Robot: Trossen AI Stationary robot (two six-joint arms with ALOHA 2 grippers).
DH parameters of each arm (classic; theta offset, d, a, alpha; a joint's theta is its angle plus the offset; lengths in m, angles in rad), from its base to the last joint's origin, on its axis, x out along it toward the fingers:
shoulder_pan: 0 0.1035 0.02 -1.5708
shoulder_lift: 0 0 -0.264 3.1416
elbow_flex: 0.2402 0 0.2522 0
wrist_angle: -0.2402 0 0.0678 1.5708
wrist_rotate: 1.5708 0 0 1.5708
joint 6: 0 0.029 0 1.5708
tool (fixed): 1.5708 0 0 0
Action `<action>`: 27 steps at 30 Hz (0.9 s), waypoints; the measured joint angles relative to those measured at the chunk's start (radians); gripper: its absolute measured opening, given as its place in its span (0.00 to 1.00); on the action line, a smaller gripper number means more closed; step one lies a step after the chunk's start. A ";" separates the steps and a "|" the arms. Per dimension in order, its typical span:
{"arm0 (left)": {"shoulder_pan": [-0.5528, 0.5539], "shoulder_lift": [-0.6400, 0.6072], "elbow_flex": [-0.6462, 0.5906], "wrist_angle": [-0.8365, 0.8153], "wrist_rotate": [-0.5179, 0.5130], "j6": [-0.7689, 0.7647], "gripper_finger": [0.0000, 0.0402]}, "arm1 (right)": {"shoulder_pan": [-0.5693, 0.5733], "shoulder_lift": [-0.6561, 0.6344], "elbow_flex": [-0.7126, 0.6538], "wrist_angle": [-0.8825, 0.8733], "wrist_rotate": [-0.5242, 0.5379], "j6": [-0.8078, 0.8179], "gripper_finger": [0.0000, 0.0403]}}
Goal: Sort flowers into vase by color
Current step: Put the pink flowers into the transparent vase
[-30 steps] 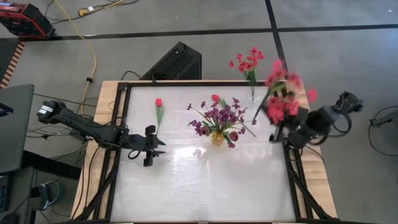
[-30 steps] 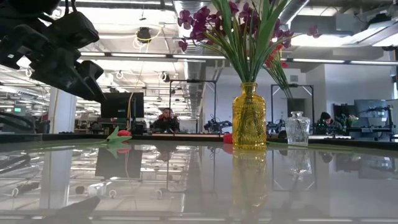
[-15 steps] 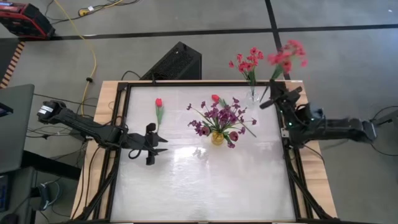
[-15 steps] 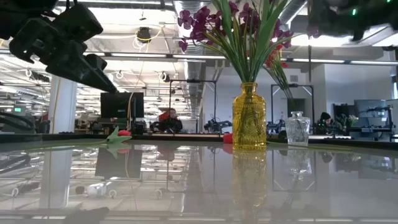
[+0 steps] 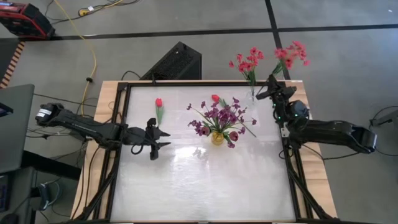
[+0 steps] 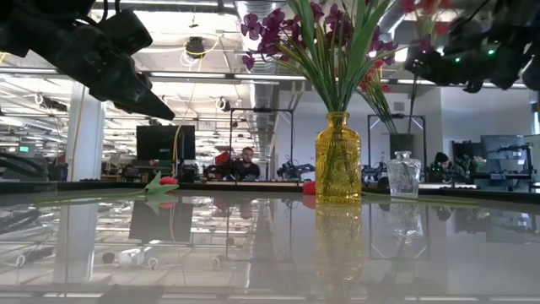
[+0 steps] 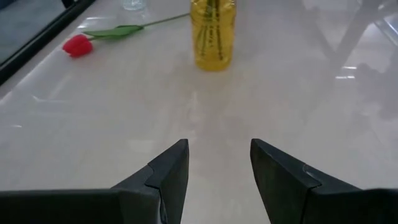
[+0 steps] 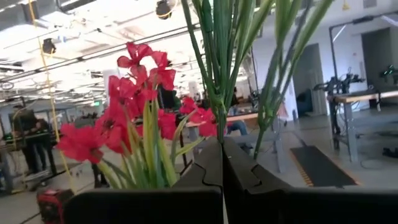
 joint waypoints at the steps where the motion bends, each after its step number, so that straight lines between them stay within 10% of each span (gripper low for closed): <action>1: 0.007 0.000 0.000 0.000 0.000 0.000 0.40 | -0.006 0.024 0.000 0.027 -0.003 -0.007 0.04; 27: 0.094 0.000 0.000 0.001 0.006 0.008 0.40 | -0.054 0.414 0.001 0.301 -0.023 -0.063 0.04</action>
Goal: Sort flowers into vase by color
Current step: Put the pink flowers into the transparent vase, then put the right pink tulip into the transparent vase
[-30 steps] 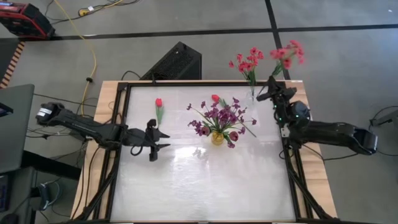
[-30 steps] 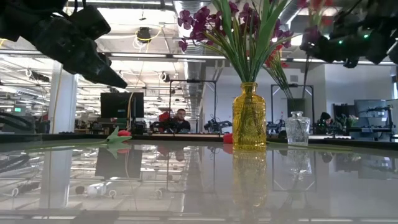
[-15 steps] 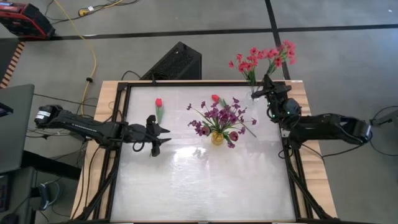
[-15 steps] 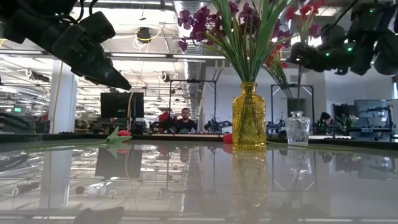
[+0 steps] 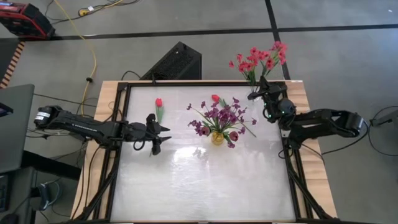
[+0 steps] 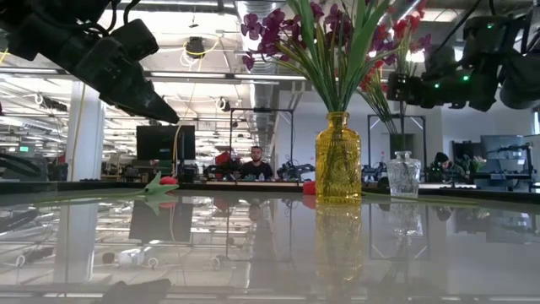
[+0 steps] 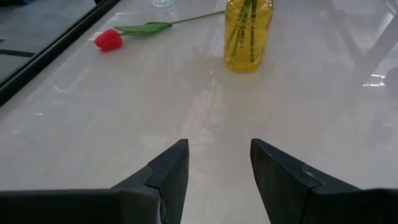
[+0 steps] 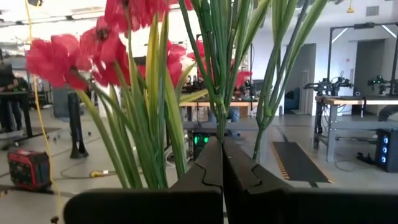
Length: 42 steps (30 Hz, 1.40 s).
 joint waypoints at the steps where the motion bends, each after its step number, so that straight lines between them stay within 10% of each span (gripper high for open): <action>1: 0.001 0.000 0.000 0.000 0.006 0.000 0.40 | 0.000 0.007 0.000 0.000 0.000 0.004 0.04; 7: 0.001 0.000 0.000 -0.006 0.019 0.000 0.40 | 0.012 0.024 0.000 0.000 0.035 0.015 0.07; 24: 0.001 0.000 0.000 -0.007 0.019 0.009 0.40 | 0.241 -0.158 0.003 -0.236 0.333 -0.170 0.63; 35: 0.001 0.000 0.000 -0.006 0.019 -0.037 0.40 | 0.525 -0.389 0.231 -1.067 0.501 0.036 0.63; 42: 0.006 0.000 0.000 -0.006 0.018 -0.070 0.40 | 0.562 -0.436 0.490 -1.853 0.133 0.635 0.63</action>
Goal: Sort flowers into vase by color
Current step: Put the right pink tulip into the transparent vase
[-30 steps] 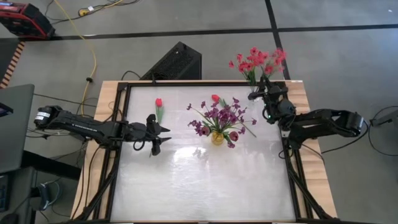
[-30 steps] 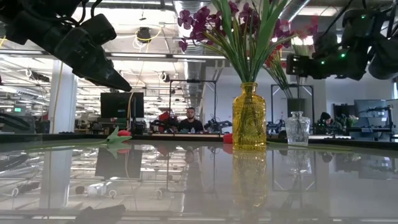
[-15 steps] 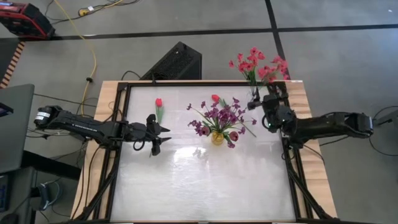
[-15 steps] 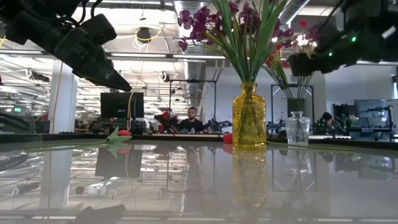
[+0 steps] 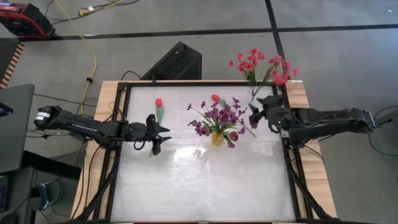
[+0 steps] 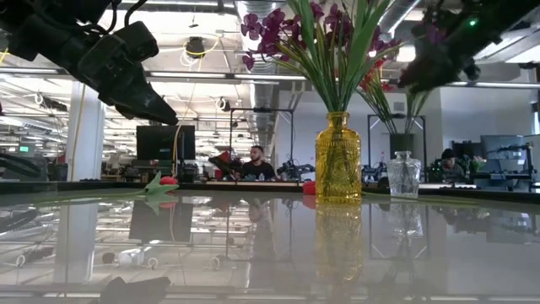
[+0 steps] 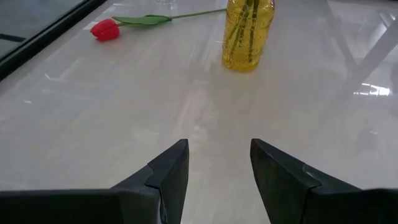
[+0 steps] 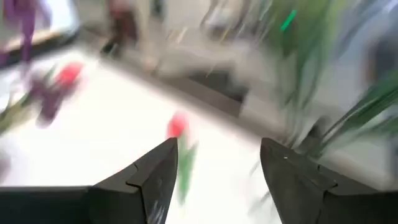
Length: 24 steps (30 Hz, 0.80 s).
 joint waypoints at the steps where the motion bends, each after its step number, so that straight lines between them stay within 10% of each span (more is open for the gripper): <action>1: 0.000 0.000 0.000 0.000 0.000 0.000 0.40 | -0.008 0.004 0.023 -0.075 -0.079 0.061 0.63; 8: 0.018 0.000 0.000 0.007 0.000 0.008 0.40 | 0.009 0.079 0.050 -0.230 -0.464 0.208 0.63; 24: 0.029 0.000 0.000 0.009 0.022 0.025 0.40 | -0.094 0.608 0.050 0.047 -0.469 0.172 0.63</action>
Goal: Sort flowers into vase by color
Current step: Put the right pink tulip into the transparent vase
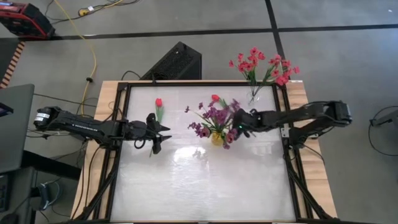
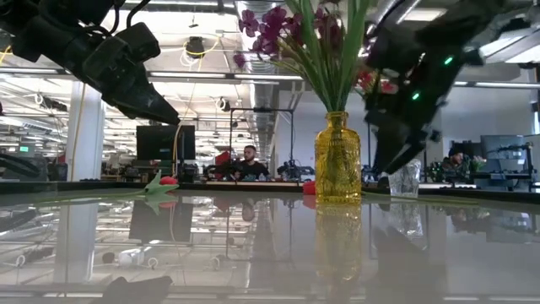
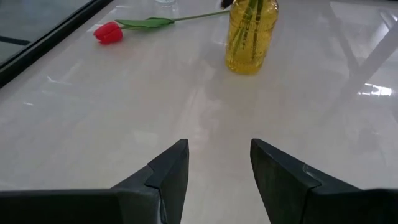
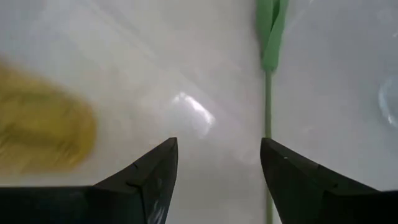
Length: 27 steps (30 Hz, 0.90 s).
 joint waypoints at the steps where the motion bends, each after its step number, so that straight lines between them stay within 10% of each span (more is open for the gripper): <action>1: 0.000 0.000 0.000 0.000 0.000 0.000 0.40 | -0.024 0.025 0.000 0.034 -0.002 -0.022 0.63; 20: 0.000 0.000 0.000 -0.010 0.004 -0.012 0.40 | -0.280 0.270 0.056 0.159 -0.149 -0.261 0.50; 27: 0.000 0.000 0.000 -0.012 0.002 -0.008 0.40 | -0.277 0.224 0.053 0.069 -0.163 -0.212 0.11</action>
